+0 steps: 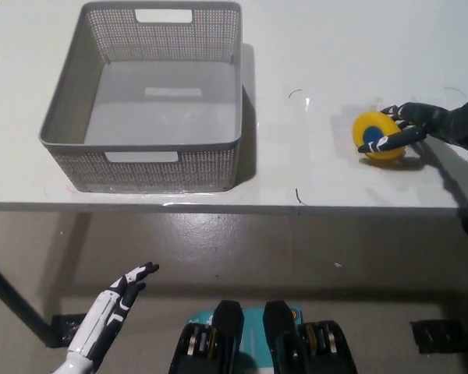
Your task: Use the right hand to pick up a yellow duck toy and place it into a container on the left hand side
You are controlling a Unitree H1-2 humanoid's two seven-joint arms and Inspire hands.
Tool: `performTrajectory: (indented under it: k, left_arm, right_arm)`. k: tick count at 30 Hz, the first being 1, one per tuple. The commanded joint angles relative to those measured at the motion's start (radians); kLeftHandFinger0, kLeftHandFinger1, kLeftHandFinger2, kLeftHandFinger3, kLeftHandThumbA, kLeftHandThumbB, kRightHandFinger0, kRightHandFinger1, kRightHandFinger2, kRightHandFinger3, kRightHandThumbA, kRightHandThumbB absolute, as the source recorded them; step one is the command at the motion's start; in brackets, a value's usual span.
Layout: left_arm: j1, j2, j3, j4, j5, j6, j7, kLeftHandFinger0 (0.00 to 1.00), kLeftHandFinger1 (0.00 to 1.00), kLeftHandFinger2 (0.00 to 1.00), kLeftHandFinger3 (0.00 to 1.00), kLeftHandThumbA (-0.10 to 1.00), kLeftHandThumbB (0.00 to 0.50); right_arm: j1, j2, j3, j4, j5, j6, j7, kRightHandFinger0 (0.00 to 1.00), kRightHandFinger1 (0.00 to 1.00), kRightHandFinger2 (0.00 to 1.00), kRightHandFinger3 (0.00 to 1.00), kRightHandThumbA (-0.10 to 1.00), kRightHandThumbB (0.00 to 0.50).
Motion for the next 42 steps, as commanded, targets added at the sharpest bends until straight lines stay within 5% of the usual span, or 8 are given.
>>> performTrajectory:
  k: [1, 8, 10, 11, 12, 15, 19, 42]
  left_arm:
    - [-0.003, 0.014, -0.003, -0.02, -0.003, -0.053, -0.01, 1.0, 1.0, 1.0, 1.0, 1.0, 0.324]
    - [-0.01, 0.011, -0.003, -0.025, -0.005, -0.051, -0.011, 1.0, 1.0, 1.0, 1.0, 1.0, 0.317]
    - [-0.013, 0.012, -0.004, -0.022, -0.006, -0.054, -0.013, 1.0, 1.0, 1.0, 1.0, 1.0, 0.319]
    - [-0.015, 0.012, -0.005, -0.023, -0.005, -0.053, -0.013, 1.0, 1.0, 1.0, 1.0, 1.0, 0.319]
    - [-0.017, 0.013, -0.005, -0.021, -0.004, -0.056, -0.013, 1.0, 1.0, 1.0, 1.0, 1.0, 0.318]
    - [-0.022, 0.014, -0.005, -0.017, -0.007, -0.059, -0.016, 1.0, 1.0, 1.0, 1.0, 1.0, 0.31]
    - [-0.023, 0.018, -0.006, -0.019, 0.002, -0.055, -0.015, 1.0, 1.0, 1.0, 1.0, 1.0, 0.321]
    - [-0.036, 0.018, -0.005, -0.016, -0.009, -0.02, -0.026, 1.0, 1.0, 1.0, 1.0, 1.0, 0.334]
  right_arm:
    - [-0.01, 0.029, 0.004, 0.065, 0.014, -0.032, -0.018, 1.0, 1.0, 1.0, 1.0, 0.95, 0.5]
    - [0.01, 0.056, -0.008, 0.095, 0.02, -0.074, -0.135, 1.0, 1.0, 1.0, 1.0, 0.83, 0.489]
    - [0.036, 0.066, -0.043, 0.088, 0.041, -0.105, -0.284, 1.0, 1.0, 1.0, 1.0, 0.6, 0.411]
    - [0.047, 0.07, -0.041, 0.084, 0.031, -0.13, -0.358, 0.83, 0.88, 0.96, 1.0, 0.51, 0.338]
    - [0.064, 0.076, -0.041, 0.081, 0.018, -0.163, -0.467, 0.5, 0.52, 0.51, 0.5, 0.19, 0.172]
    - [0.081, 0.082, -0.055, 0.077, 0.02, -0.204, -0.596, 0.01, 0.16, 0.38, 0.4, -0.1, 0.147]
    - [0.081, 0.081, -0.077, 0.071, 0.035, -0.215, -0.638, 0.1, 0.58, 0.97, 0.99, -0.1, 0.089]
    - [-0.006, 0.074, -0.145, 0.009, 0.063, -0.375, -0.809, 0.0, 0.45, 0.86, 0.9, -0.1, 0.089]
